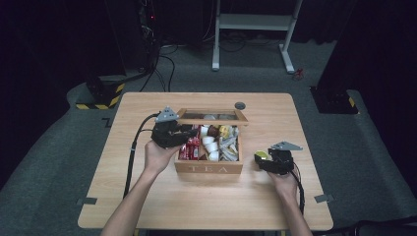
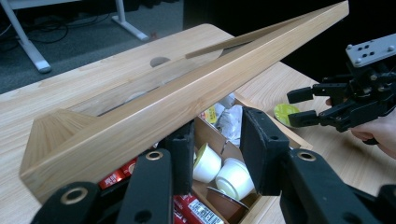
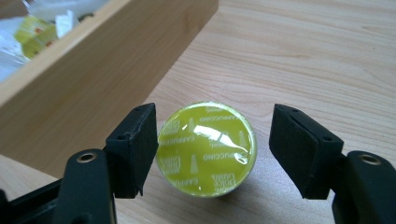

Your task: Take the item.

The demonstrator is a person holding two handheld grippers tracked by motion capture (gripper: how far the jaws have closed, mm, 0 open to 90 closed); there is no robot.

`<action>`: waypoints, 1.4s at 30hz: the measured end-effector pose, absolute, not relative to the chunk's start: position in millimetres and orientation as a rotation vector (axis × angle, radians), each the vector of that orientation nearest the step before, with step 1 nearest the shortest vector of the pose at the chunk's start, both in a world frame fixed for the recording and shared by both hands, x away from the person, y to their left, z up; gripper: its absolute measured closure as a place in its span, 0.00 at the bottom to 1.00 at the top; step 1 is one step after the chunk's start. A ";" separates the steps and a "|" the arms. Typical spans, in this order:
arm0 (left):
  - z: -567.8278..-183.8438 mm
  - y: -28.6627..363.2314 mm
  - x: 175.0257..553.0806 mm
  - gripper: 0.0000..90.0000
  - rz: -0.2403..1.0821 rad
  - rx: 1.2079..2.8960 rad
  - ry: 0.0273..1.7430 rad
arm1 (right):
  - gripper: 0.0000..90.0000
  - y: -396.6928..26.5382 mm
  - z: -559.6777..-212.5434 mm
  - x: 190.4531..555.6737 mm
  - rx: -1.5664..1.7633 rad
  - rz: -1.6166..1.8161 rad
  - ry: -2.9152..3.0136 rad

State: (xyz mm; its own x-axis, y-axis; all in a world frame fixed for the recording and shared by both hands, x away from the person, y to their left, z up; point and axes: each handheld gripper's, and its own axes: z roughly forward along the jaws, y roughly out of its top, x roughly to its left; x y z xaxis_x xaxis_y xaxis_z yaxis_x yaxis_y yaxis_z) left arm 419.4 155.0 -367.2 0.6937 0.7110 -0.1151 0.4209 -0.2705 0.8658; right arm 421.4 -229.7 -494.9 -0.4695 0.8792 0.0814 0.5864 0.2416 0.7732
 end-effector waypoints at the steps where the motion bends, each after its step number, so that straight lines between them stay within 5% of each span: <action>1: -367.4 155.2 419.3 0.73 0.368 1.908 0.877 | 0.36 -231.1 -494.3 420.2 1.338 1.104 2.144; 42: -377.0 155.6 411.7 0.71 0.342 1.910 0.863 | 0.41 -284.4 -522.2 384.4 1.506 0.882 2.009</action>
